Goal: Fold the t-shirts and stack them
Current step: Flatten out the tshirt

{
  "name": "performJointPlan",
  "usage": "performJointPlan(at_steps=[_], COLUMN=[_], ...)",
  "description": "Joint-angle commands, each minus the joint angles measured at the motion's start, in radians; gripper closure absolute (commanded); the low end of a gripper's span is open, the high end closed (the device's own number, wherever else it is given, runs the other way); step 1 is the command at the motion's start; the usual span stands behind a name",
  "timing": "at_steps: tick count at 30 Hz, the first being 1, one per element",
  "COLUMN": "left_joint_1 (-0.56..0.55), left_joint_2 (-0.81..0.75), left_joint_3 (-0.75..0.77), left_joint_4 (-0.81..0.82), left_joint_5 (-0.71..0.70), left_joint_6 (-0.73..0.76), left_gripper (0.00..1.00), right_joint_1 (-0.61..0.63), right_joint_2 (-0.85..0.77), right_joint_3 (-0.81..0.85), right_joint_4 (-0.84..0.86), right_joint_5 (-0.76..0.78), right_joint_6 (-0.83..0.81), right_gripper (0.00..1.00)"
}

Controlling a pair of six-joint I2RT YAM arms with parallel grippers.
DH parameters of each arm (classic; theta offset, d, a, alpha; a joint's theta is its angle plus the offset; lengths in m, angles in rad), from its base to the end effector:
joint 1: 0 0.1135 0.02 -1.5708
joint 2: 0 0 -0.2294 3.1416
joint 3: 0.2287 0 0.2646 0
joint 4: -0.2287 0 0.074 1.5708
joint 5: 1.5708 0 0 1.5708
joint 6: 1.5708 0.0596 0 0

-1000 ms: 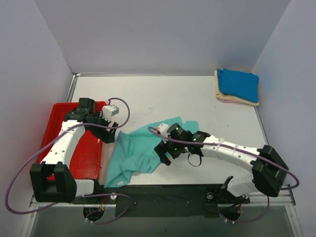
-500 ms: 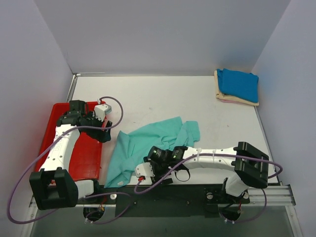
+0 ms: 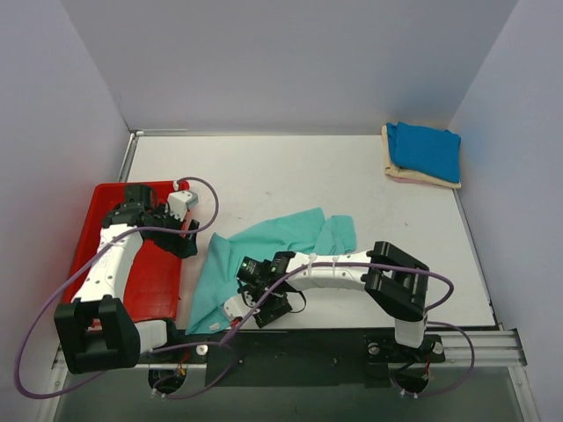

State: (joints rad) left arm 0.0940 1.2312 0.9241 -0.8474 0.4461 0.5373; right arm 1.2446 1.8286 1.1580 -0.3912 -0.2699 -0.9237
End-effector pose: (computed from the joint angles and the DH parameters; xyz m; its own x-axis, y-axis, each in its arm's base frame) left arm 0.2603 -0.0013 0.1922 -0.7367 0.3943 -0.5494 0.5425 0.8296 -0.1320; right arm 0.1073 0.3667 0.1074 0.5929 -0.6469 -0.4795 -0.7988 -0.5480 -0.2484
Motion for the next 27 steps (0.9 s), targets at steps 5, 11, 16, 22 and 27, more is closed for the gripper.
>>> performJointPlan(at_steps=[5, 11, 16, 22, 27], left_joint_1=[0.013, 0.019, 0.036, 0.068, 0.102], left_joint_2=[0.005, -0.013, -0.024, -0.019, 0.027], left_joint_3=[0.004, 0.001, -0.007, 0.005, 0.148], left_joint_4=[0.044, 0.048, 0.048, 0.070, 0.070], left_joint_5=[0.043, 0.043, 0.048, 0.042, -0.032], left_joint_6=[0.021, 0.023, 0.029, 0.038, 0.033], left_gripper=[0.11, 0.11, 0.11, 0.11, 0.11], right_joint_1=[0.015, 0.023, 0.024, 0.032, -0.070], right_joint_2=[0.087, 0.103, 0.095, 0.002, -0.043], right_joint_3=[0.098, 0.098, 0.108, 0.356, 0.728], right_joint_4=[-0.202, -0.210, -0.216, -0.328, -0.348], right_joint_5=[0.086, 0.081, 0.066, -0.139, -0.409], right_joint_6=[-0.053, -0.055, 0.026, 0.225, 0.350], right_gripper=[0.52, 0.65, 1.00, 1.00, 1.00])
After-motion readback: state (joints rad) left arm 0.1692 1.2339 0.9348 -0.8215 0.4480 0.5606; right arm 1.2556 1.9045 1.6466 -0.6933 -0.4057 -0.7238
